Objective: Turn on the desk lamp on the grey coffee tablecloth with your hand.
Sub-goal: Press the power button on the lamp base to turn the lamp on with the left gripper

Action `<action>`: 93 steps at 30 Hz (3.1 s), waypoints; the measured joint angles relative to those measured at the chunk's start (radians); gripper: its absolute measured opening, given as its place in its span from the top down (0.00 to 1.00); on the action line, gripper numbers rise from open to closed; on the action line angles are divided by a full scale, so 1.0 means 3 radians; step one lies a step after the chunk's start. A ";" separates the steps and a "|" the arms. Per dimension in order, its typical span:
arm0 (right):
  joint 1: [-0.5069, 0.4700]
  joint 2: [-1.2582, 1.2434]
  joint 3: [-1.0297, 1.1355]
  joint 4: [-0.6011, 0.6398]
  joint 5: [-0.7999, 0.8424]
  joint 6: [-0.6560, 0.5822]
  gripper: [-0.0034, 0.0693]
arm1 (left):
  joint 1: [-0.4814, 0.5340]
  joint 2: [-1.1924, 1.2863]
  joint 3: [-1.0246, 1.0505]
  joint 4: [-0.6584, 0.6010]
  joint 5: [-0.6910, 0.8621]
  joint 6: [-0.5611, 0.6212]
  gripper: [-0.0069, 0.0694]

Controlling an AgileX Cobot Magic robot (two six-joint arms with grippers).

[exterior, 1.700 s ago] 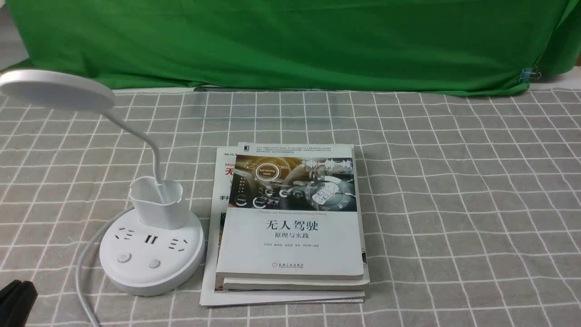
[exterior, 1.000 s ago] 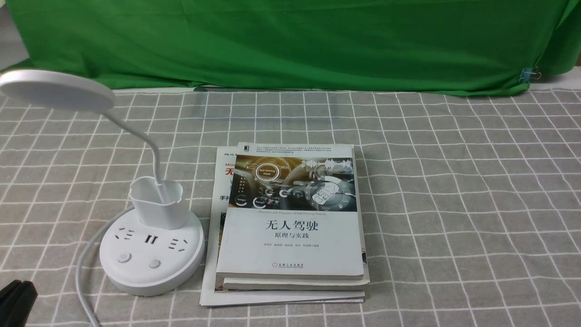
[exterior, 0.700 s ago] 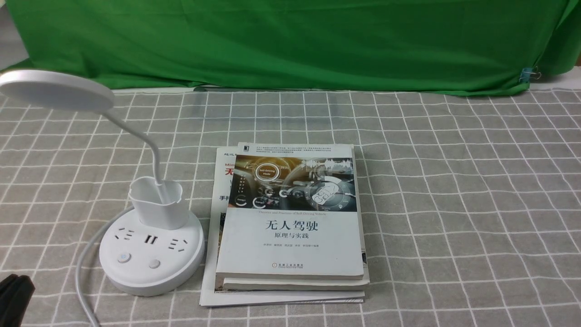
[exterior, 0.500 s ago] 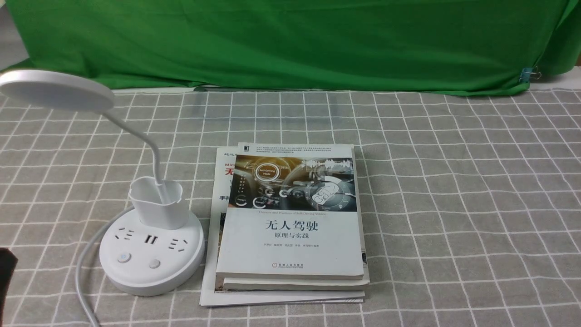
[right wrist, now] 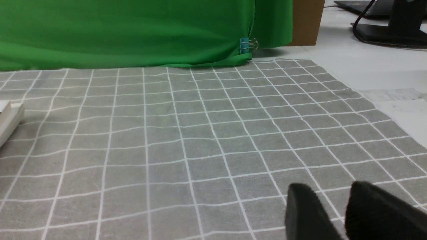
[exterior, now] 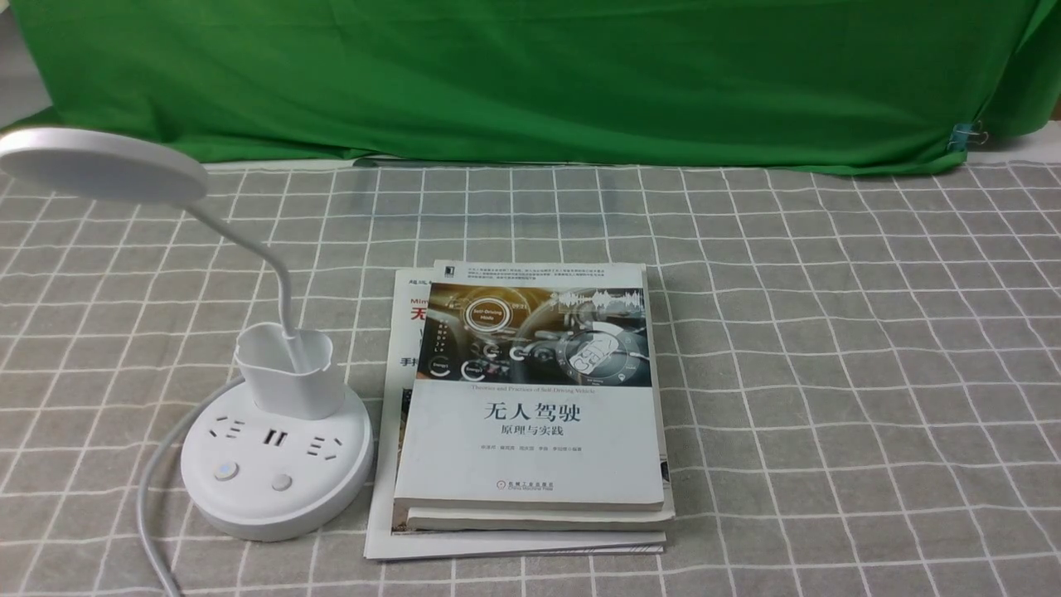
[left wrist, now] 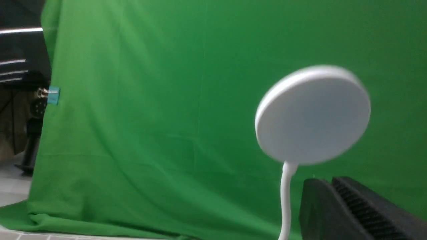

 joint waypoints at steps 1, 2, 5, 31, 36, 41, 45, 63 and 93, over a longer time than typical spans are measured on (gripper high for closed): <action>0.0000 0.0000 0.0000 0.0000 0.0000 0.0000 0.62 | 0.0000 0.0032 -0.0104 -0.0015 0.0049 -0.0003 0.88; 0.0000 0.0000 0.0000 0.0000 0.0000 0.0000 0.62 | 0.0000 0.0067 -0.0185 -0.0019 0.0093 -0.0005 0.88; 0.0000 0.0000 0.0000 0.0000 0.0000 0.0000 0.62 | 0.0000 0.0280 -0.0611 -0.0012 0.0403 -0.0005 0.88; 0.0000 0.0000 0.0000 0.0000 0.0000 0.0000 0.62 | 0.0000 0.3646 -0.1864 -0.0051 0.2444 0.0070 0.88; 0.0000 0.0000 0.0000 0.0000 0.0000 0.0000 0.62 | 0.0000 0.4163 -0.1980 -0.0051 0.2442 0.0058 0.88; 0.0000 0.0000 0.0000 0.0000 0.0000 0.0000 0.62 | 0.0000 0.4504 -0.2044 -0.0051 0.2336 0.0055 0.88; 0.0000 0.0000 0.0000 0.0000 0.0000 0.0000 0.62 | 0.0000 0.4595 -0.2052 -0.0017 0.2170 0.0055 0.88; 0.0000 0.0000 0.0000 0.0000 0.0000 0.0000 0.62 | 0.0000 0.4974 -0.2115 0.0052 0.1908 0.0055 0.88; 0.0000 0.0000 0.0000 0.0000 0.0000 0.0000 0.62 | -0.0058 0.4701 -0.2125 -0.0801 0.2224 0.0971 0.88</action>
